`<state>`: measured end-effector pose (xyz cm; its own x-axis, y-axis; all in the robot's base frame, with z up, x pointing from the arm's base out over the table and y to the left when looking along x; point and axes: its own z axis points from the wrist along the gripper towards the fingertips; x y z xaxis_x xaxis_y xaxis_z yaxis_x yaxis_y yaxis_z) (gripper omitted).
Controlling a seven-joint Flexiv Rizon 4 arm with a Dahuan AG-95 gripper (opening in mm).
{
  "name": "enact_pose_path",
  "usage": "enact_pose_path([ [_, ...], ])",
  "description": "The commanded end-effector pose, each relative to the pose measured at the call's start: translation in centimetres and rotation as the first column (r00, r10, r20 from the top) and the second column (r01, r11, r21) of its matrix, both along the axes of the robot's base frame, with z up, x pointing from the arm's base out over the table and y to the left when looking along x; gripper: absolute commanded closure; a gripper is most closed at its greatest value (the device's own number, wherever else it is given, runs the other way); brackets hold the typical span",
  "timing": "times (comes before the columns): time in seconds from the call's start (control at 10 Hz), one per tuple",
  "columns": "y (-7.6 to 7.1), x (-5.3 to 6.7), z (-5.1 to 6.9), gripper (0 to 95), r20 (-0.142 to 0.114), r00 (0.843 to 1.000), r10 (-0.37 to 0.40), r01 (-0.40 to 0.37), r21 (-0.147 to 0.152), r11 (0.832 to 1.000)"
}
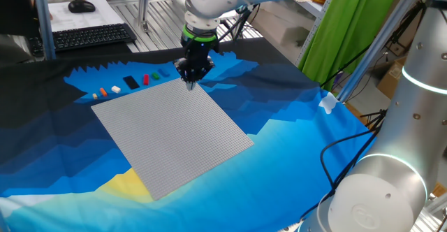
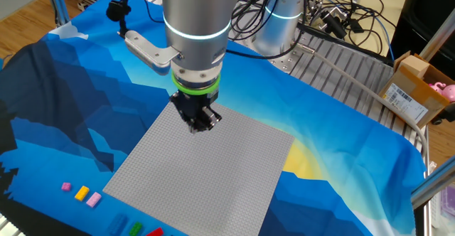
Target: Stack small Lego blocks randomly, one at a time
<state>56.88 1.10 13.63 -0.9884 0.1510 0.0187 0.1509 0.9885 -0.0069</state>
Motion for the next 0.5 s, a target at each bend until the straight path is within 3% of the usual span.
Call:
enact_pose_path([
  [0.1,-0.6,2.5,0.5,95.0,-0.023,1.0,0.018,-0.017,0.008,1.0],
  [0.2,-1.0,3.9,0.7,95.0,-0.044,0.999,0.026,-0.025,0.024,0.999],
  [0.5,-1.5,4.9,1.0,95.0,-0.051,0.999,0.017,-0.016,0.023,1.0],
])
